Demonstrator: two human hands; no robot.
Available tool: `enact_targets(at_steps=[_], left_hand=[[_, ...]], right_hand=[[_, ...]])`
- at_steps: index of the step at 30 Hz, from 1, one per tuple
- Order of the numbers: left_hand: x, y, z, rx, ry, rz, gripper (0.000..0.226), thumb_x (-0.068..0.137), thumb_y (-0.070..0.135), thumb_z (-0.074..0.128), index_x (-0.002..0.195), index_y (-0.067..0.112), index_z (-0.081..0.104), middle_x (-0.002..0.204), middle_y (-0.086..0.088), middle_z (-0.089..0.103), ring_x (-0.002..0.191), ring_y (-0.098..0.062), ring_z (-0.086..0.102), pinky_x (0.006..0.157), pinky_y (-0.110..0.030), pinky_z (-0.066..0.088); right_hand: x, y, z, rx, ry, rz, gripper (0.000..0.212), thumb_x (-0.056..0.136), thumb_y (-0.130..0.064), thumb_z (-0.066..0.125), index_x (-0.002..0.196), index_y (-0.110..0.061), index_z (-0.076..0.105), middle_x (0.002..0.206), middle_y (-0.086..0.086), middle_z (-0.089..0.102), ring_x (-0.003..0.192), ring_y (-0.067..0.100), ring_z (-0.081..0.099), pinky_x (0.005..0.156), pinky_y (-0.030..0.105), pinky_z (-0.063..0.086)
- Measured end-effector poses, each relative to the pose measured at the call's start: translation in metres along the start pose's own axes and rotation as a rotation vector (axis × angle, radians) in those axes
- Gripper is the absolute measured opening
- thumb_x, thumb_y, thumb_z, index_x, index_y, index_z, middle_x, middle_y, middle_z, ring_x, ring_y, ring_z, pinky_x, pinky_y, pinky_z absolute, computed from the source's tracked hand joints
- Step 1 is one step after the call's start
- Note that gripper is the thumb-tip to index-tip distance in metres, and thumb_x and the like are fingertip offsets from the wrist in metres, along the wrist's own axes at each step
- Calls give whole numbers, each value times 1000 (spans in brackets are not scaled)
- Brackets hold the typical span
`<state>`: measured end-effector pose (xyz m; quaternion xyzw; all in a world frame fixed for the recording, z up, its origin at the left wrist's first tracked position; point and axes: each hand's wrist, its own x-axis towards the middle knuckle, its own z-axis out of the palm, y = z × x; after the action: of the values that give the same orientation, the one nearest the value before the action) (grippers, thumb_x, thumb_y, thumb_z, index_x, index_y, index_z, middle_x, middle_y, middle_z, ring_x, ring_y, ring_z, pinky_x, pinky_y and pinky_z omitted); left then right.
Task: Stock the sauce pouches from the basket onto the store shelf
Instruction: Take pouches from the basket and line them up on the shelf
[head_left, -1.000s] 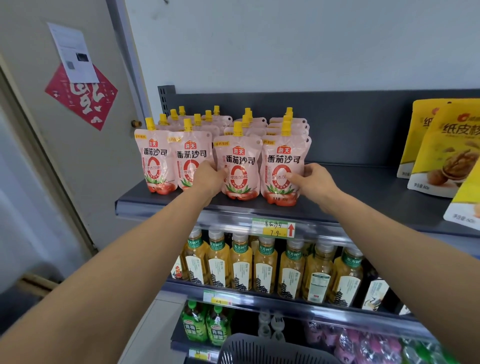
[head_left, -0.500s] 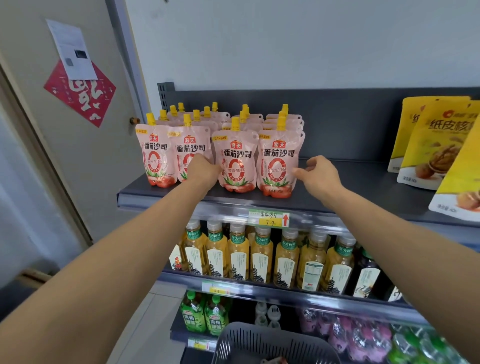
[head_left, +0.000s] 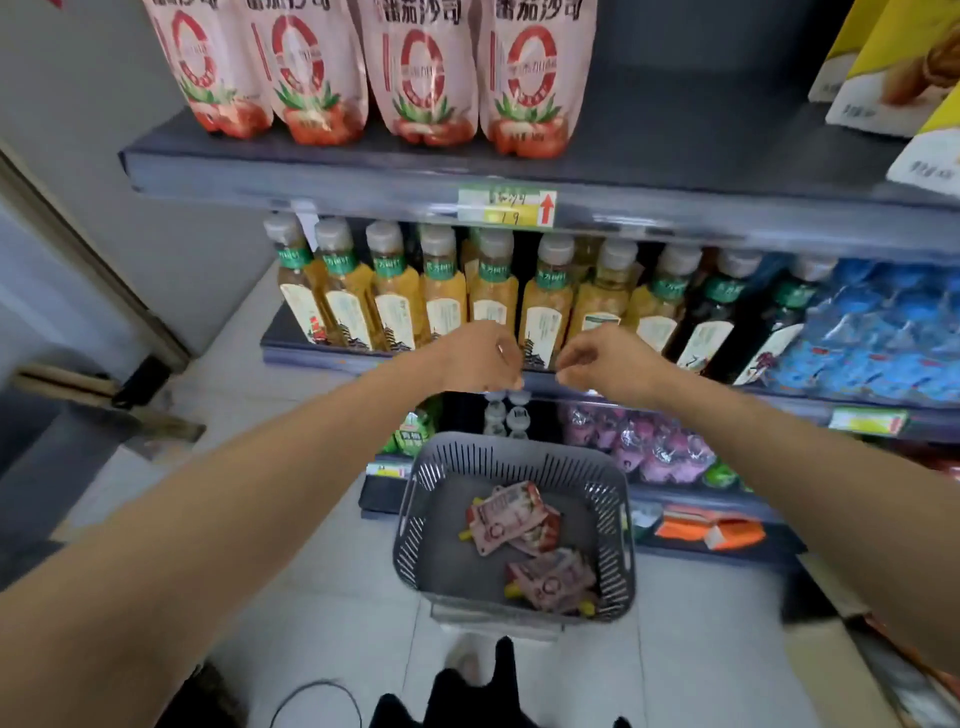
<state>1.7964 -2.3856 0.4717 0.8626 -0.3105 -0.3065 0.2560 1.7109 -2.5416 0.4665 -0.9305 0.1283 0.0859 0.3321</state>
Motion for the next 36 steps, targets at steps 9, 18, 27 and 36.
enact_targets(at_steps=[9, 18, 27, 36], left_hand=[[47, -108, 132, -5, -183, -247, 19, 86, 5, 62, 101, -5, 68, 92, -19, 69, 74, -24, 63, 65, -24, 47], [120, -229, 274, 96, -307, -348, 25, 87, 3, 55, 110, -4, 62, 118, -21, 63, 110, -34, 58, 88, -36, 45], [142, -265, 310, 96, -191, -379, 50, 87, 31, 59, 131, 9, 47, 129, -15, 55, 118, -32, 54, 96, -35, 43], [149, -275, 316, 233, -138, -401, 78, 78, 32, 69, 140, 9, 27, 139, -17, 29, 128, -37, 31, 106, -46, 32]], right_hand=[[15, 111, 133, -138, -310, 197, 21, 90, -10, 57, 100, 4, 68, 111, 16, 67, 104, 30, 60, 92, 38, 48], [42, 215, 275, -259, -594, 290, 28, 92, -8, 47, 113, -3, 64, 117, 15, 65, 108, 30, 60, 84, 29, 46], [47, 232, 328, -340, -604, 296, 56, 78, -46, 68, 121, -12, 55, 123, 11, 60, 108, 28, 57, 93, 37, 48], [54, 208, 342, -590, -654, 88, 90, 75, -56, 66, 141, -8, 30, 146, 14, 32, 133, 32, 30, 104, 45, 38]])
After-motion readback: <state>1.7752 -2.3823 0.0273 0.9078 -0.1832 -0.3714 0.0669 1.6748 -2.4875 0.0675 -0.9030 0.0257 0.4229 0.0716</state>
